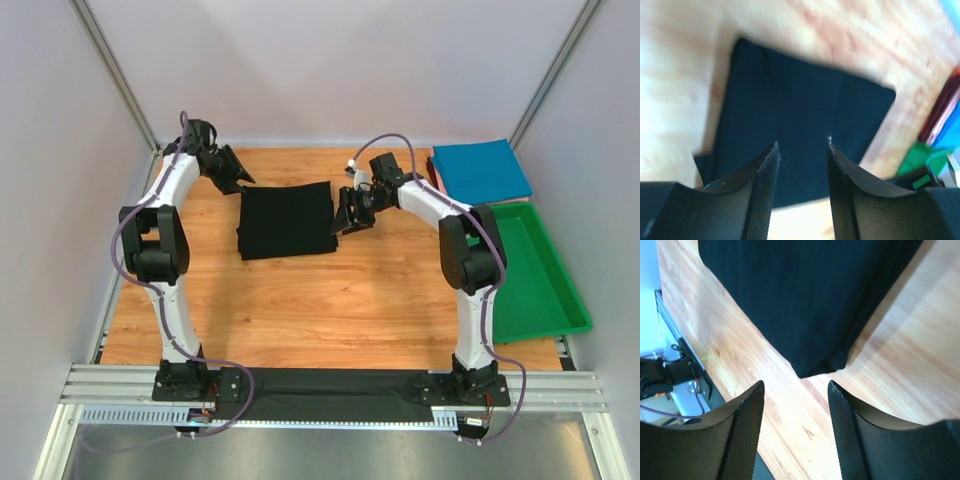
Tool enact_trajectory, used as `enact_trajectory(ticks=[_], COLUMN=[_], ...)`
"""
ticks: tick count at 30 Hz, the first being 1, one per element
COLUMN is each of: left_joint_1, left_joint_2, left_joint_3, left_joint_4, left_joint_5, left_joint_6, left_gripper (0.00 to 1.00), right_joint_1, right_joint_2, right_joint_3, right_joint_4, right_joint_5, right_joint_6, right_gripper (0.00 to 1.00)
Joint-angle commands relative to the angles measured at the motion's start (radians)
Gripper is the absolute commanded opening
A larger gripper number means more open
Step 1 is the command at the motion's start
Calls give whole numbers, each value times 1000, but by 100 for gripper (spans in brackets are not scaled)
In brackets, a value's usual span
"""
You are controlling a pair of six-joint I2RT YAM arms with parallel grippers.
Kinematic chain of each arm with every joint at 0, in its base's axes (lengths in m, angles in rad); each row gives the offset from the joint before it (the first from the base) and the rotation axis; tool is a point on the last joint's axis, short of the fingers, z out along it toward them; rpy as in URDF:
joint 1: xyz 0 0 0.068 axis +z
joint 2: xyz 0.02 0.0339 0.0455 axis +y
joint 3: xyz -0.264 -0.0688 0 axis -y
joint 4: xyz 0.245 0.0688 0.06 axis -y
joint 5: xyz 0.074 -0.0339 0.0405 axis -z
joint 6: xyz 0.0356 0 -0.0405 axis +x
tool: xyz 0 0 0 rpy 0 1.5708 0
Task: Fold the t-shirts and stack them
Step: Fold the tshirt
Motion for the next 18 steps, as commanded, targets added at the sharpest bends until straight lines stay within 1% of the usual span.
enact_trajectory(ticks=[1,3,4,6,11,18], left_joint_1=[-50,-66,-73,-88,-99,-99], left_joint_2=[-74,-118,-131,-146,-155,-158], left_joint_3=[-147,-246,-276,-324,-406,-453], left_joint_4=[29,72,109,117,135,132], left_joint_5=[26,55,73,77,61,26], left_joint_6=[-4,-18,-27,-30,-35,-30], left_gripper=[50,50,50,50,50,49], right_joint_1=[12,12,12,14,26,32], right_joint_2=[-28,-20,-16,-7,15,67], right_joint_3=[-60,-75,-77,-76,-77,-56], right_joint_4=[43,55,67,79,118,145], right_joint_5=[-57,-56,-55,-63,-74,-72], right_joint_6=[8,7,10,14,31,60], right_gripper=[56,56,56,56,54,52])
